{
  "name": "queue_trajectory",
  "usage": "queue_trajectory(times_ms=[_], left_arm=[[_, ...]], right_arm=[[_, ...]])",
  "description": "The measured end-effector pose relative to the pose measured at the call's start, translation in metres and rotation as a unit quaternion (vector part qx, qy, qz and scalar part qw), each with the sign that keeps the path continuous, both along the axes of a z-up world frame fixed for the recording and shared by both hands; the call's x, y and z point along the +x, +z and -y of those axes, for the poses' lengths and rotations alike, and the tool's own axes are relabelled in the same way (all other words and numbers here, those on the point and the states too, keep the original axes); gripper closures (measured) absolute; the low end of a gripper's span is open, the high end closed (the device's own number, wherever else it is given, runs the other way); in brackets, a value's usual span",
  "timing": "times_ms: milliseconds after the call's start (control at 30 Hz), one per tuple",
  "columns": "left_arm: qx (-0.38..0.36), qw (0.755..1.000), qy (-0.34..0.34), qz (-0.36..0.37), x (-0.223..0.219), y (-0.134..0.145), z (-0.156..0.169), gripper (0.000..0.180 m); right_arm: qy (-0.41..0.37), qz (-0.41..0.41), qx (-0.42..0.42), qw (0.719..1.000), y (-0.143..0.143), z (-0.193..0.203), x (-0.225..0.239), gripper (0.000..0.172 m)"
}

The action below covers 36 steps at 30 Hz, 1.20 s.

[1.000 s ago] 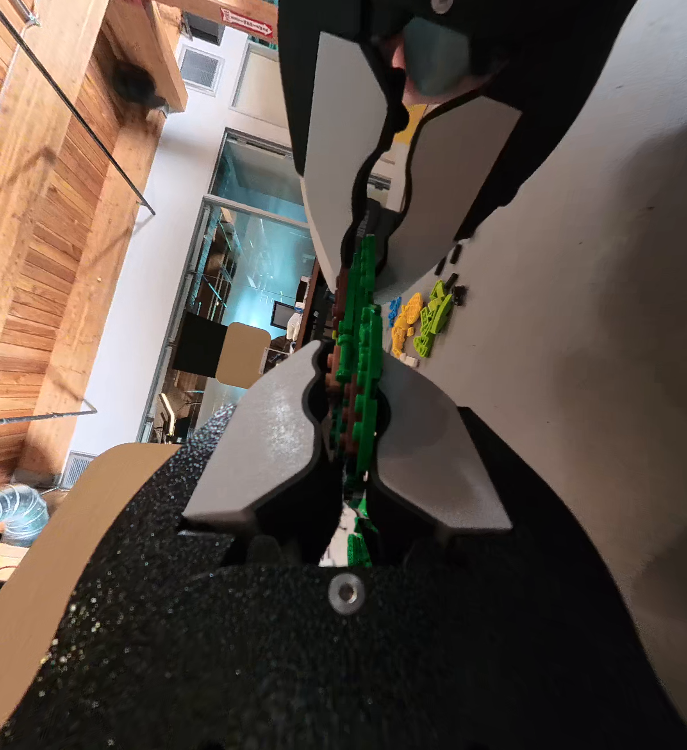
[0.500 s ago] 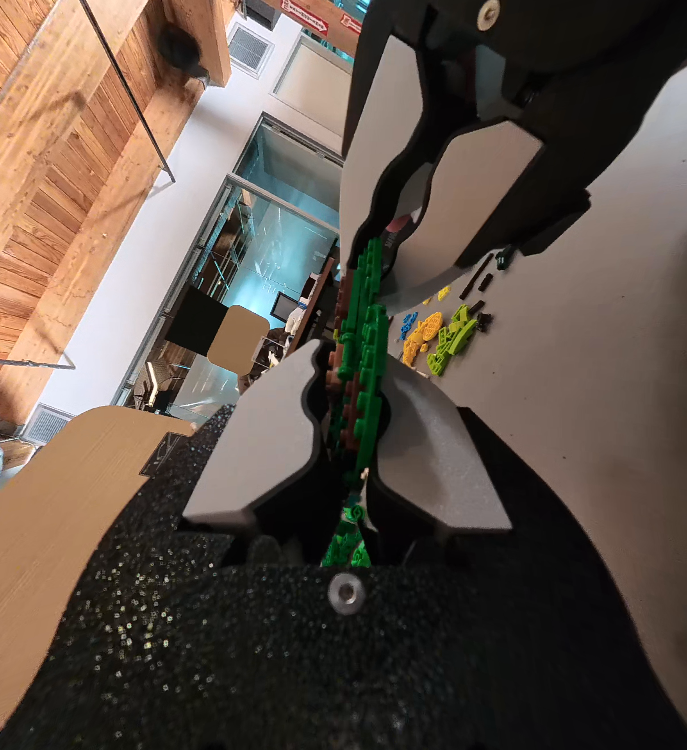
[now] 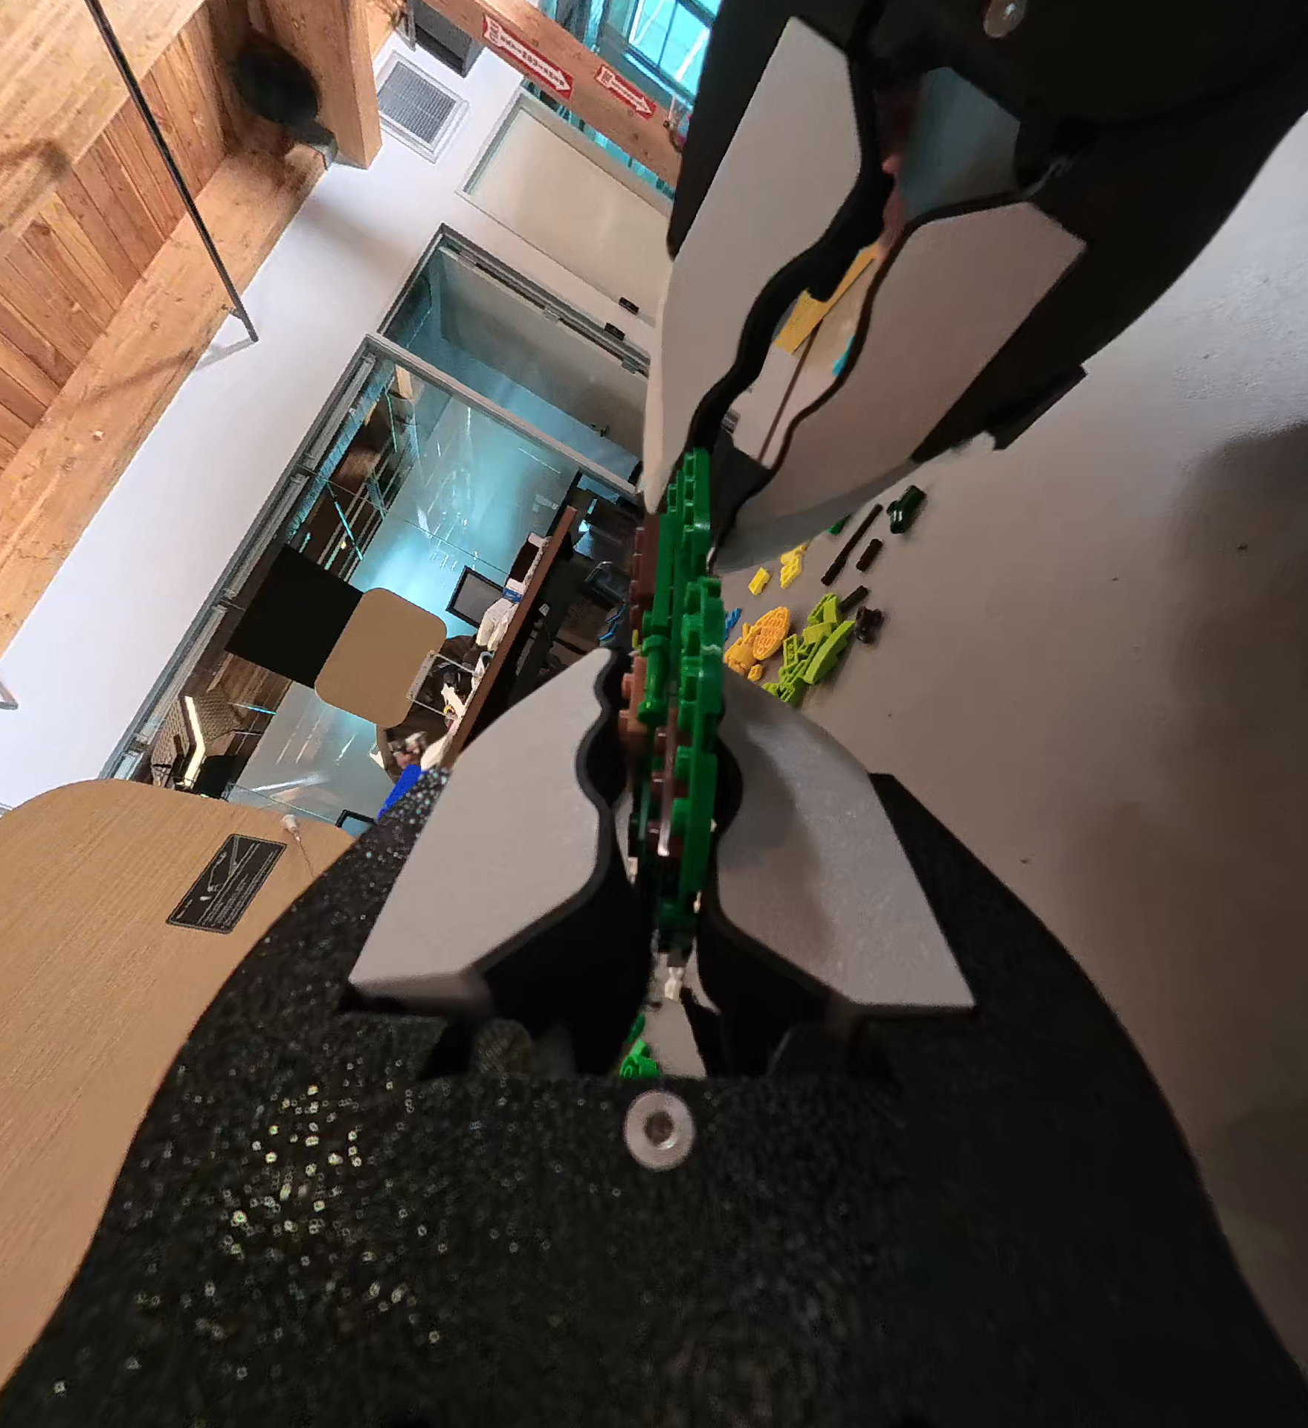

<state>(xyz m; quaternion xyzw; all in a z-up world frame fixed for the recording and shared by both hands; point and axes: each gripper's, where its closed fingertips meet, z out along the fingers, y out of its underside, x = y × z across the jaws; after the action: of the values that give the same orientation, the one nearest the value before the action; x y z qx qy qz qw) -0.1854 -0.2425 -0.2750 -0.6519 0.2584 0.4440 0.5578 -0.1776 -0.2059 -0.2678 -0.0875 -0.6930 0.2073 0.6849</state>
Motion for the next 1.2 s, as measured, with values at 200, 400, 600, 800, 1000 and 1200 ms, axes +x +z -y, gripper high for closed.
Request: queue_trajectory(times_ms=[200, 400, 600, 800, 1000, 1200], left_arm=[[-0.03, 0.999, 0.014, 0.025, -0.007, -0.011, -0.001, 0.164], [-0.04, 0.998, 0.008, 0.051, -0.007, -0.014, -0.002, 0.164], [-0.043, 0.998, -0.003, 0.036, -0.004, -0.014, -0.001, 0.164], [-0.027, 0.999, -0.021, 0.005, 0.006, -0.013, -0.004, 0.163], [0.027, 0.995, -0.057, 0.083, 0.007, 0.004, 0.0, 0.143], [0.045, 0.994, -0.072, 0.069, 0.01, 0.009, 0.001, 0.149]], right_arm=[[0.034, -0.021, 0.081, 0.996, -0.005, 0.019, 0.007, 0.151], [0.018, -0.045, 0.122, 0.991, -0.005, 0.02, 0.005, 0.157], [0.042, 0.001, 0.092, 0.995, -0.012, 0.025, 0.005, 0.14], [-0.01, -0.038, 0.153, 0.987, -0.009, 0.018, -0.002, 0.15], [0.017, -0.049, 0.072, 0.996, 0.008, 0.016, 0.005, 0.158], [0.014, -0.051, 0.062, 0.997, 0.01, 0.012, 0.004, 0.158]])
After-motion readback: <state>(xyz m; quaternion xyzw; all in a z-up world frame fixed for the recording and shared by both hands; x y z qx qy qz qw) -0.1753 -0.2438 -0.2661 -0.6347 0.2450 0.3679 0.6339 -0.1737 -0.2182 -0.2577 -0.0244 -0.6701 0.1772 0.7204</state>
